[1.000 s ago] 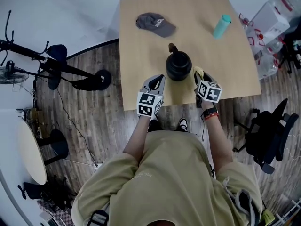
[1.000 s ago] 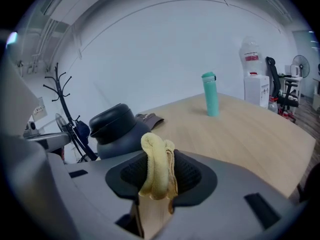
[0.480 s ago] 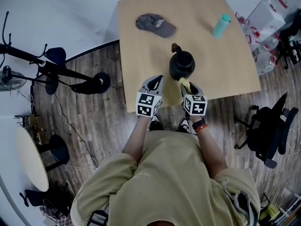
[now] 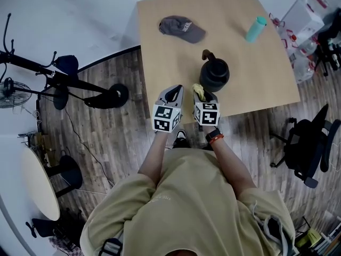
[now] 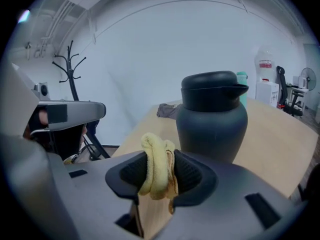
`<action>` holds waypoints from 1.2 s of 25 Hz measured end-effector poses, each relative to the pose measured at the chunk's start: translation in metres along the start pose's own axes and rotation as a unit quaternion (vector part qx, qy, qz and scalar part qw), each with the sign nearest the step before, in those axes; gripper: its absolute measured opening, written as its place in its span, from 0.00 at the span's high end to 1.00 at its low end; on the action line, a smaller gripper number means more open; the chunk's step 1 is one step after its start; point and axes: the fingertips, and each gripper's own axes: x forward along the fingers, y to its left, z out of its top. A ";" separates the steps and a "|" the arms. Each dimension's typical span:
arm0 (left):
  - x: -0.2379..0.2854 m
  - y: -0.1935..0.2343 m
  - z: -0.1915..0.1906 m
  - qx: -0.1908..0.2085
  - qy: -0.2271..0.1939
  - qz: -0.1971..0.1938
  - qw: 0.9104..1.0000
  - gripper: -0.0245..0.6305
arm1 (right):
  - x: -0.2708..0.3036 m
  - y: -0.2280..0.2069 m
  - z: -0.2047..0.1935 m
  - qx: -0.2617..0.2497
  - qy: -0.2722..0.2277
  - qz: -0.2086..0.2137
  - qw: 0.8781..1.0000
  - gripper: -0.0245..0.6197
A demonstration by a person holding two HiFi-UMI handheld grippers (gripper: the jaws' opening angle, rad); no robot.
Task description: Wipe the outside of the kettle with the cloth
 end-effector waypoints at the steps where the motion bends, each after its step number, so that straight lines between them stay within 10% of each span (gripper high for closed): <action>1: -0.001 0.003 -0.001 0.000 0.000 0.000 1.000 0.93 | 0.005 0.001 0.001 0.005 -0.001 -0.010 1.000 0.72; 15: -0.014 0.016 -0.003 -0.003 -0.001 -0.003 1.000 0.93 | 0.032 -0.015 0.007 0.139 -0.022 -0.096 0.985 0.72; 30: -0.008 -0.008 -0.006 -0.007 -0.001 -0.011 1.000 0.93 | 0.012 -0.025 -0.003 0.128 -0.008 -0.075 0.989 0.72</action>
